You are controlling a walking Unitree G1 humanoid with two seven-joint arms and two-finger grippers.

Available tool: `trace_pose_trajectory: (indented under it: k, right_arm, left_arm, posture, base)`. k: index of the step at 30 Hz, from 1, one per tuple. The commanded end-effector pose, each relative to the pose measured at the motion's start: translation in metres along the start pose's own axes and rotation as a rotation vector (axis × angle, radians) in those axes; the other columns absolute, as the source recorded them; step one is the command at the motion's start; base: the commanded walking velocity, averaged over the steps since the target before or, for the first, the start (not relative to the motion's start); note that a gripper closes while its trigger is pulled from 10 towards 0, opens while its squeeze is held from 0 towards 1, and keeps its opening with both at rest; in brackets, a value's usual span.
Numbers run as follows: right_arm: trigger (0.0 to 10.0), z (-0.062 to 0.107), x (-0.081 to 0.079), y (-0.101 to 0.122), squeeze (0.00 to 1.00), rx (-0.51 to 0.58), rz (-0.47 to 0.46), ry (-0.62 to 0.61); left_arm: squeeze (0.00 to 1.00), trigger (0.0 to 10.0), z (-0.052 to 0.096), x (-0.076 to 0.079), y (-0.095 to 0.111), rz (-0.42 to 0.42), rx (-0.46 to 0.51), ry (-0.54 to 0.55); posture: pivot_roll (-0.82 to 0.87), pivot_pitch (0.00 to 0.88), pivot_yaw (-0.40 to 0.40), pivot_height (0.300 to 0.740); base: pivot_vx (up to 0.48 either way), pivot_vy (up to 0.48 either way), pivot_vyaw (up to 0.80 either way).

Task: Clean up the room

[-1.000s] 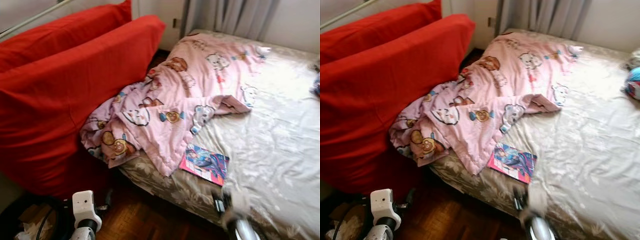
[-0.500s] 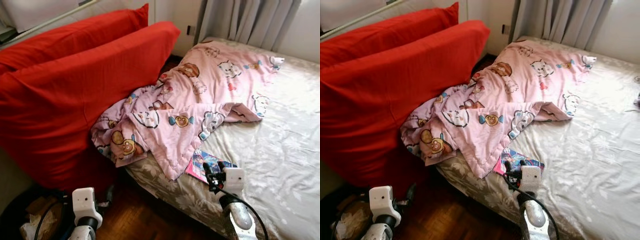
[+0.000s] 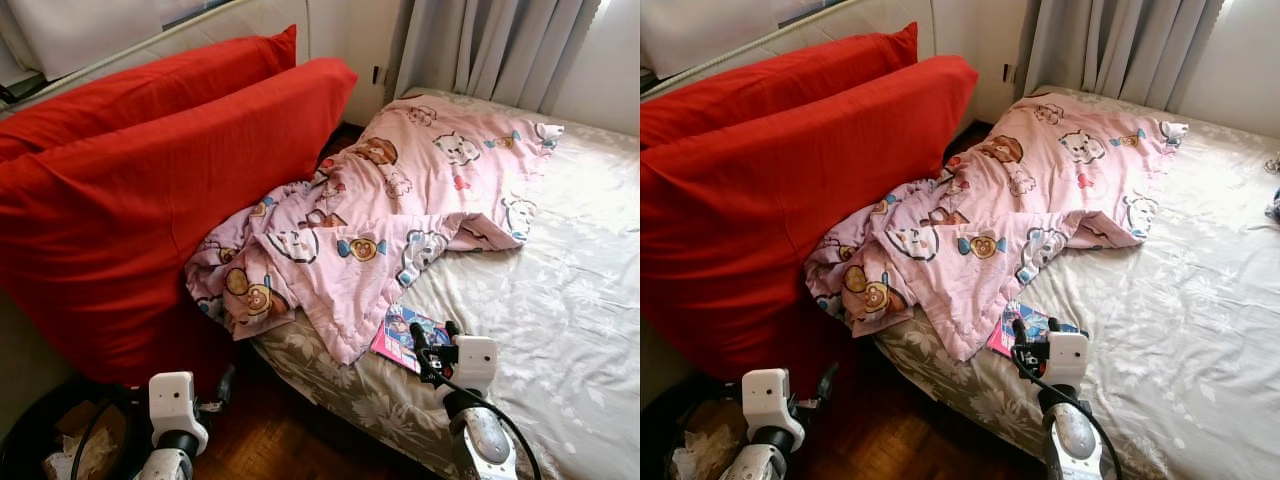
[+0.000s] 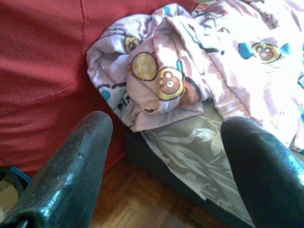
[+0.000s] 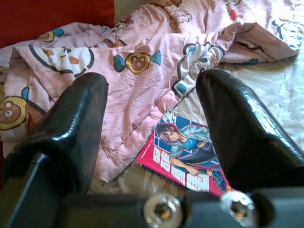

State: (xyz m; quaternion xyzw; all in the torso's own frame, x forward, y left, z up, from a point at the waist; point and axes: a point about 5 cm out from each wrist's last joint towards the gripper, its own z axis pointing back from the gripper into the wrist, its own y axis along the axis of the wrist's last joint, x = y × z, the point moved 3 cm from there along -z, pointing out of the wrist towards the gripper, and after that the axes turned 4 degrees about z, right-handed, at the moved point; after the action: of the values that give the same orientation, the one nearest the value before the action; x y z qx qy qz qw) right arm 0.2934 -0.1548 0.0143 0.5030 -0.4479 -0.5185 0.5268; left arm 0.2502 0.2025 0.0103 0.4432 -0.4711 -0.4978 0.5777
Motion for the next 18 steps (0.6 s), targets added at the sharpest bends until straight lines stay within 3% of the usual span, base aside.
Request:
trace_pose_trajectory:
  k: [1, 8, 14, 18]
  right_arm:
    - [10.0, 0.002, 0.001, -0.002, 0.00, -0.010, -0.001, -0.008]
    - [10.0, -0.003, 0.002, 0.002, 0.00, -0.032, 0.029, -0.013]
    - [10.0, -0.003, 0.005, 0.002, 0.00, -0.027, 0.030, -0.017]
    - [10.0, -0.005, 0.009, 0.006, 0.00, -0.017, 0.027, -0.042]
  left_arm:
    - [0.00, 10.0, 0.002, 0.000, -0.002, -0.005, -0.015, 0.000]
    - [0.00, 10.0, -0.001, 0.006, 0.005, 0.002, 0.005, -0.013]
    - [0.00, 10.0, -0.003, 0.006, 0.009, -0.010, 0.016, -0.014]
    - [0.00, 10.0, -0.004, 0.006, 0.011, -0.016, 0.017, -0.016]
  posture:
    - [-0.08, 0.038, 0.010, 0.740]
    - [-0.08, 0.077, 0.008, 0.740]
    - [-0.07, 0.110, 0.006, 0.701]
    - [-0.07, 0.124, 0.007, 0.701]
  base:
    - [0.000, 0.000, 0.00]
    - [0.000, 0.000, 0.00]
    - [0.000, 0.000, 0.00]
    - [0.000, 0.000, 0.00]
